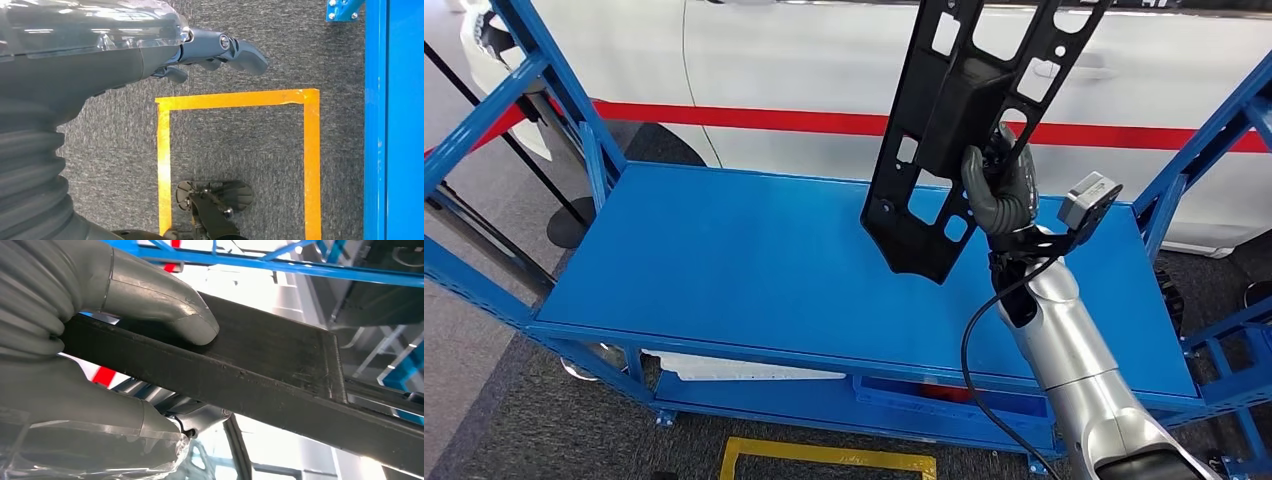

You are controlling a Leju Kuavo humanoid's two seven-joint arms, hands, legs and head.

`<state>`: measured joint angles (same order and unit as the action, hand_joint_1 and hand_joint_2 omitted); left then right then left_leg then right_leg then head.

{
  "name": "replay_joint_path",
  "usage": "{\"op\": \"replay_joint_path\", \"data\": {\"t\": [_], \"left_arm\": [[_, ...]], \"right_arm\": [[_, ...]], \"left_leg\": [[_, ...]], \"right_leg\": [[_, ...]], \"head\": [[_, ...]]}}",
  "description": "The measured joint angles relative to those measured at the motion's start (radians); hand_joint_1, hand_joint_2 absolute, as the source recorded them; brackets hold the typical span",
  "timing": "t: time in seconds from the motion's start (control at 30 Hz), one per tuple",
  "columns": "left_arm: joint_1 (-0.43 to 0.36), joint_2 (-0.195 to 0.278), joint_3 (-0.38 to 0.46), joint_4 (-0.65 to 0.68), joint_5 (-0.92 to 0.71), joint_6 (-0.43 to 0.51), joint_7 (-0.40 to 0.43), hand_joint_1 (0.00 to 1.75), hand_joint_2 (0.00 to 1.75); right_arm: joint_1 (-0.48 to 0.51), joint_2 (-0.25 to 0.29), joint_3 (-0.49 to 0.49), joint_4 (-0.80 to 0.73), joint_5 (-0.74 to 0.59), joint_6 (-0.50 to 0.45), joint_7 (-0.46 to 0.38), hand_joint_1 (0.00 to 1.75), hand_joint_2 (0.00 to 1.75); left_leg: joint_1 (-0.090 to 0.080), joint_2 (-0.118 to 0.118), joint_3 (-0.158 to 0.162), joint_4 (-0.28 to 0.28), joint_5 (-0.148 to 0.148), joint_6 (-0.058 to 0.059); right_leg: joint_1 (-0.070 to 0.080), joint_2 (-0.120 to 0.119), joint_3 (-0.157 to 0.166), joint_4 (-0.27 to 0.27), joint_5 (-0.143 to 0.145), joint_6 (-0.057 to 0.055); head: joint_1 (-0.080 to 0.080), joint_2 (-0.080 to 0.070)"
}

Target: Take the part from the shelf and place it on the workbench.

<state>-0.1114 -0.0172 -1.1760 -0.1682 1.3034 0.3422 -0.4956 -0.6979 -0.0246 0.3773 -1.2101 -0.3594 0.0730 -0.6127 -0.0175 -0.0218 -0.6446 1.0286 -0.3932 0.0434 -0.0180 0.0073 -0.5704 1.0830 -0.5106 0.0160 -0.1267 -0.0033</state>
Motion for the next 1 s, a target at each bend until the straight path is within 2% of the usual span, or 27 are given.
{"op": "replay_joint_path", "data": {"t": [0.03,0.13,0.17,0.2,0.23,0.3,0.33,0.37,0.4,0.47,0.5,0.53,0.57,0.67,0.7,0.73,0.77,0.83,0.87,0.9,0.93,0.97,1.0], "left_arm": [[0.0,0.0,-0.001,0.0,-0.002,0.001,0.001,0.0,1.75],[0.001,0.003,-0.003,0.0,-0.006,0.008,0.007,0.0,1.75],[0.001,0.004,-0.004,0.001,-0.007,0.01,0.009,0.0,1.75],[0.001,0.006,-0.005,0.001,-0.008,0.012,0.011,0.0,1.75],[0.001,0.007,-0.006,0.002,-0.008,0.013,0.012,0.0,1.75],[0.0,0.007,-0.008,0.002,-0.009,0.013,0.013,0.0,1.75],[0.0,0.007,-0.009,0.002,-0.008,0.013,0.013,0.0,1.75],[0.001,0.007,-0.009,0.002,-0.008,0.013,0.013,0.0,1.75],[0.001,0.008,-0.009,0.002,-0.008,0.013,0.013,0.0,1.75],[0.001,0.009,-0.01,0.002,-0.008,0.013,0.013,0.0,1.75],[0.0,0.009,-0.01,0.002,-0.008,0.013,0.013,0.0,1.75],[0.0,0.009,-0.01,0.002,-0.009,0.014,0.013,0.0,1.75],[-0.001,0.01,-0.011,0.002,-0.009,0.014,0.014,0.0,1.75],[0.0,0.009,-0.014,0.002,-0.011,0.015,0.015,0.0,1.75],[-0.001,0.009,-0.015,0.002,-0.011,0.015,0.015,0.0,1.75],[-0.002,0.008,-0.017,0.002,-0.011,0.015,0.015,0.0,1.75],[-0.003,0.008,-0.018,0.002,-0.011,0.015,0.015,0.0,1.75],[-0.004,0.008,-0.019,0.002,-0.011,0.015,0.015,0.0,1.75],[-0.004,0.008,-0.019,0.002,-0.011,0.015,0.016,0.0,1.75],[-0.004,0.008,-0.02,0.002,-0.011,0.015,0.016,0.0,1.75],[-0.003,0.008,-0.02,0.002,-0.011,0.015,0.016,0.0,1.75],[-0.003,0.008,-0.02,0.002,-0.011,0.015,0.016,0.0,1.75],[-0.004,0.007,-0.021,0.002,-0.012,0.015,0.016,0.0,1.75]], "right_arm": [[-0.002,0.0,-0.001,-0.006,0.0,0.0,0.0,1.75,1.75],[-0.003,-0.001,-0.005,-0.029,-0.001,-0.002,0.0,1.75,1.75],[-0.003,-0.001,-0.007,-0.039,-0.001,-0.003,0.001,1.75,1.75],[-0.004,-0.002,-0.009,-0.049,-0.001,-0.004,0.002,1.75,1.75],[-0.006,-0.002,-0.01,-0.058,-0.001,-0.004,0.003,1.75,1.75],[-0.004,-0.003,-0.012,-0.075,0.0,-0.005,0.006,1.75,1.75],[-0.002,-0.004,-0.012,-0.083,0.0,-0.004,0.008,1.75,1.75],[0.0,-0.004,-0.012,-0.089,0.0,-0.004,0.01,1.75,1.75],[0.003,-0.006,-0.012,-0.096,0.0,-0.004,0.012,1.75,1.75],[0.006,-0.008,-0.014,-0.107,0.0,-0.003,0.013,1.75,1.75],[0.006,-0.009,-0.015,-0.113,0.0,-0.002,0.013,1.75,1.75],[0.007,-0.009,-0.016,-0.118,-0.001,-0.001,0.013,1.75,1.75],[0.008,-0.01,-0.017,-0.123,-0.001,0.0,0.013,1.75,1.75],[0.015,-0.011,-0.018,-0.127,-0.001,0.002,0.012,1.75,1.75],[0.017,-0.012,-0.019,-0.128,-0.001,0.002,0.012,1.75,1.75],[0.018,-0.013,-0.019,-0.129,-0.001,0.002,0.012,1.75,1.75],[0.019,-0.014,-0.02,-0.13,-0.001,0.002,0.012,1.75,1.75],[0.023,-0.015,-0.021,-0.132,-0.001,0.002,0.012,1.75,1.75],[0.026,-0.016,-0.021,-0.132,-0.001,0.002,0.012,1.75,1.75],[0.029,-0.017,-0.022,-0.132,-0.001,0.002,0.012,1.75,1.75],[0.03,-0.018,-0.023,-0.132,-0.001,0.002,0.012,1.75,1.75],[0.031,-0.018,-0.023,-0.132,-0.001,0.002,0.012,1.75,1.75],[0.031,-0.018,-0.024,-0.134,-0.001,0.002,0.012,1.75,1.75]], "left_leg": [[-0.001,-0.001,-0.005,0.004,0.002,-0.007],[0.001,-0.002,-0.015,0.008,0.011,-0.026],[0.002,-0.001,-0.022,0.019,-0.002,-0.033],[0.005,0.001,-0.033,0.045,-0.029,-0.04],[0.009,0.004,-0.048,0.091,-0.07,-0.046],[0.018,0.009,-0.079,0.215,-0.153,-0.059],[0.022,0.012,-0.085,0.263,-0.174,-0.063],[0.025,0.013,-0.075,0.278,-0.171,-0.066],[0.027,0.014,-0.048,0.257,-0.153,-0.067],[0.028,0.015,0.045,0.129,-0.11,-0.062],[0.026,0.014,0.088,0.061,-0.104,-0.058],[0.023,0.014,0.116,0.013,-0.104,-0.054],[0.02,0.013,0.128,-0.01,-0.109,-0.05],[0.018,0.013,0.125,-0.021,-0.096,-0.037],[0.02,0.015,0.121,-0.025,-0.087,-0.03],[0.021,0.017,0.114,-0.029,-0.077,-0.023],[0.022,0.019,0.105,-0.031,-0.067,-0.015],[0.018,0.021,0.08,-0.029,-0.05,-0.007],[0.016,0.021,0.067,-0.026,-0.043,-0.005],[0.014,0.021,0.053,-0.023,-0.035,-0.004],[0.013,0.02,0.039,-0.018,-0.028,-0.004],[0.011,0.02,0.026,-0.011,-0.022,-0.006],[0.011,0.019,0.012,-0.004,-0.016,-0.008]], "right_leg": [[0.002,0.002,0.012,-0.029,0.007,-0.004],[0.003,0.001,0.002,-0.04,0.018,-0.024],[0.001,-0.001,-0.003,-0.042,0.025,-0.031],[-0.001,-0.004,-0.01,-0.045,0.033,-0.038],[-0.003,-0.006,-0.017,-0.046,0.04,-0.043],[-0.003,-0.009,-0.034,-0.045,0.053,-0.046],[-0.003,-0.01,-0.042,-0.045,0.059,-0.045],[-0.004,-0.011,-0.05,-0.044,0.065,-0.044],[-0.004,-0.012,-0.058,-0.043,0.07,-0.041],[-0.004,-0.013,-0.071,-0.041,0.081,-0.034],[-0.004,-0.013,-0.075,-0.041,0.087,-0.029],[-0.004,-0.014,-0.077,-0.042,0.093,-0.022],[-0.005,-0.015,-0.079,-0.044,0.1,-0.015],[-0.006,-0.015,-0.08,-0.052,0.116,0.002],[-0.006,-0.014,-0.085,-0.047,0.106,0.005],[-0.005,-0.013,-0.094,-0.028,0.081,0.007],[-0.005,-0.012,-0.11,0.012,0.041,0.008],[-0.005,-0.011,-0.147,0.138,-0.049,0.01],[-0.005,-0.011,-0.16,0.196,-0.072,0.011],[-0.005,-0.011,-0.159,0.227,-0.068,0.011],[-0.004,-0.011,-0.144,0.229,-0.047,0.01],[-0.004,-0.01,-0.114,0.198,-0.018,0.007],[-0.002,-0.01,-0.069,0.136,0.001,0.002]], "head": [[0.0,0.0],[0.0,0.0],[0.0,0.0],[0.0,0.0],[0.0,0.0],[0.0,0.0],[0.0,0.0],[0.0,0.0],[0.0,0.0],[0.0,0.0],[0.0,0.0],[0.0,0.0],[0.0,0.0],[0.0,0.0],[0.0,0.0],[0.0,0.0],[0.0,0.0],[0.0,0.0],[0.0,0.0],[0.0,0.0],[0.0,0.0],[0.0,0.0],[0.0,0.0]]}}
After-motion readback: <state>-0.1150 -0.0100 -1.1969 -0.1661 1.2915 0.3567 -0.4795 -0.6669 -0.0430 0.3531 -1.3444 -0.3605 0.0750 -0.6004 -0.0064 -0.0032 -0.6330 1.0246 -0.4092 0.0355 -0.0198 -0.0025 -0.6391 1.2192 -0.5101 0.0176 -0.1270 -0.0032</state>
